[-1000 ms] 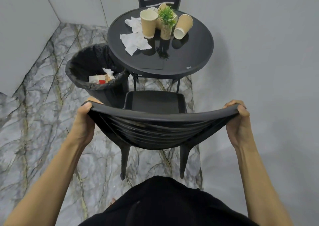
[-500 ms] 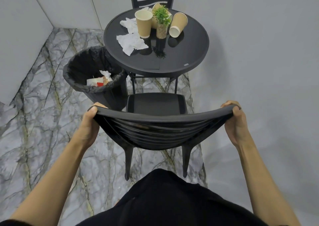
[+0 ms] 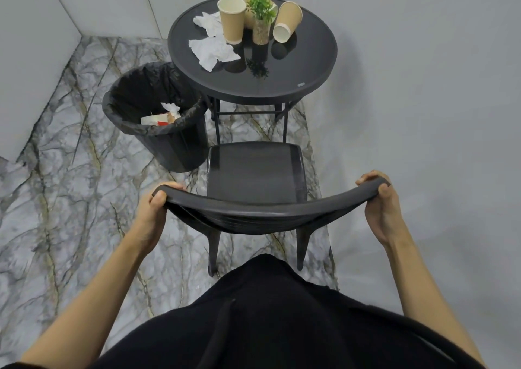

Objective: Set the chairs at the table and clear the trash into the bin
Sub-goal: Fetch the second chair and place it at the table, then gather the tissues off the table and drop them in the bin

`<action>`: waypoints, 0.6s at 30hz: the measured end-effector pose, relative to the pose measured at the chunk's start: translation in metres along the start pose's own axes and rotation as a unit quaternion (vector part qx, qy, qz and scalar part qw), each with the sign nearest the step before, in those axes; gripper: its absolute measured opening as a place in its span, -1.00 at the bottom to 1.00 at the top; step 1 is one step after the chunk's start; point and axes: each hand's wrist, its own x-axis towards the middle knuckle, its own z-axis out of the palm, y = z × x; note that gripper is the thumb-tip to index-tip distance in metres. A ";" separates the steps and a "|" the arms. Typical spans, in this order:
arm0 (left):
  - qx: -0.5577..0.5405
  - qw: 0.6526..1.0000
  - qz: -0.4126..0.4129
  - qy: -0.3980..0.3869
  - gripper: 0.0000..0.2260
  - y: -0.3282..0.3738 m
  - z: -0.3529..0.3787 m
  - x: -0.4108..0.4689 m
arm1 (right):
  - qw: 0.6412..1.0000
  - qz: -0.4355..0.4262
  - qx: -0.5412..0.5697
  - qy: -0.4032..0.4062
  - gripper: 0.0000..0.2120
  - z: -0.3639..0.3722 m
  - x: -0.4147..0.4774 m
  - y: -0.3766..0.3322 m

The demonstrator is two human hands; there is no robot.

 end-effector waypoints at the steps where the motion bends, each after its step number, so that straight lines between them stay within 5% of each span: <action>1: 0.000 1.000 0.000 -0.003 -0.50 0.000 -0.001 -0.003 | 1.000 -0.003 -0.003 0.000 -0.47 -0.002 -0.002 0.001; 7: 0.011 1.000 -0.016 -0.011 -0.39 0.006 0.000 -0.009 | 0.999 -0.023 -0.041 0.013 -0.47 -0.005 -0.007 -0.002; 10: 0.022 0.999 -0.017 -0.016 -0.29 0.010 0.000 -0.012 | 0.991 -0.042 -0.124 -0.005 -0.77 -0.004 -0.008 -0.019; 18: -0.002 1.000 -0.020 0.012 -0.56 0.034 -0.022 -0.007 | 0.875 0.006 -0.445 -0.188 -0.93 0.045 0.040 -0.078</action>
